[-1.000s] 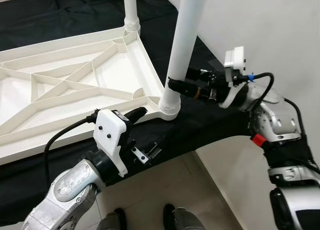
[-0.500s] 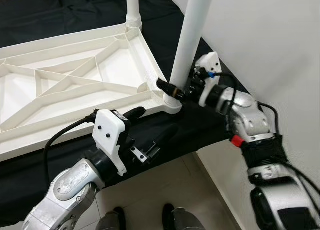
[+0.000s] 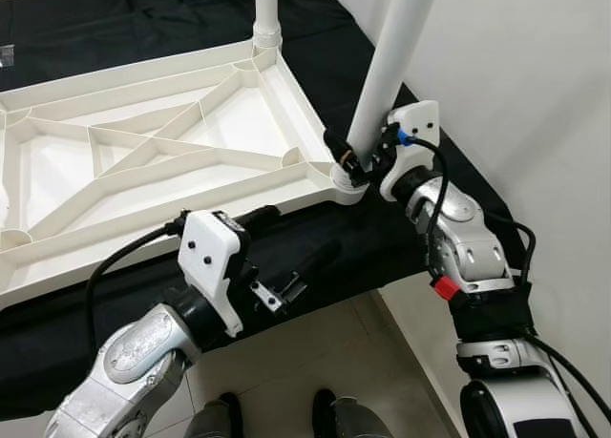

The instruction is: Building children table

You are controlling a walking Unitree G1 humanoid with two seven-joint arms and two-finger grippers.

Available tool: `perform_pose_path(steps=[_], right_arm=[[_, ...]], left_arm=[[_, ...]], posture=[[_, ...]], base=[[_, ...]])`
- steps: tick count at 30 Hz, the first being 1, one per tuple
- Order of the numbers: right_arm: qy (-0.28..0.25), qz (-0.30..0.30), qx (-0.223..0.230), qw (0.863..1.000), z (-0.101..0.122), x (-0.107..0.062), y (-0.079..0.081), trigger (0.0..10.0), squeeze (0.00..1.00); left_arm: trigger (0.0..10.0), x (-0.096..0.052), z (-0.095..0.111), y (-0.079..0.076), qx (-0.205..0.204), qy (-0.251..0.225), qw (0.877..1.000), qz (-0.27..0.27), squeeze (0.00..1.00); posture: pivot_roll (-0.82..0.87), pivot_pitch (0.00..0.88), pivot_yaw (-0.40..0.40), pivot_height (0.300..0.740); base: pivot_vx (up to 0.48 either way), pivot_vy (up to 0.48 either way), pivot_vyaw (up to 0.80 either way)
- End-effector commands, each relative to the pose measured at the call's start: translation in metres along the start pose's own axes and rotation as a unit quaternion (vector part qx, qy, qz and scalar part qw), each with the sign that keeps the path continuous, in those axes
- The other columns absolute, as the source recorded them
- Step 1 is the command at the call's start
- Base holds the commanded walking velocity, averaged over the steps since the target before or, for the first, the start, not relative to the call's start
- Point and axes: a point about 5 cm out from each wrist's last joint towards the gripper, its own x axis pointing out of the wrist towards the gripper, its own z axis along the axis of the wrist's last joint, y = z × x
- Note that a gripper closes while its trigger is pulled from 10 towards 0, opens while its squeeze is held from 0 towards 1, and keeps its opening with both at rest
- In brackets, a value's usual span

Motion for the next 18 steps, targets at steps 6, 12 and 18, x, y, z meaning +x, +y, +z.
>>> perform_pose_path(steps=[6, 12, 18], right_arm=[[-0.020, 0.080, 0.038, 0.996, 0.011, -0.008, 0.002, 10.0, 0.00], [-0.064, 0.170, 0.008, 0.983, 0.044, -0.014, -0.015, 10.0, 0.00], [-0.068, 0.274, -0.025, 0.959, 0.064, -0.016, -0.022, 10.0, 0.00]], left_arm=[[10.0, -0.001, -0.001, -0.003, -0.001, 0.001, 1.000, -0.008, 0.00], [10.0, -0.001, -0.001, -0.003, -0.003, -0.001, 1.000, -0.010, 0.00], [10.0, 0.000, 0.000, -0.003, -0.006, -0.004, 1.000, -0.015, 0.00]], posture=[[0.06, 0.287, -0.091, 0.740], [0.06, 0.286, -0.088, 0.740], [0.05, 0.282, -0.078, 0.740]], base=[[0.000, 0.000, 0.00], [0.000, 0.000, 0.00], [0.000, 0.000, 0.00]])
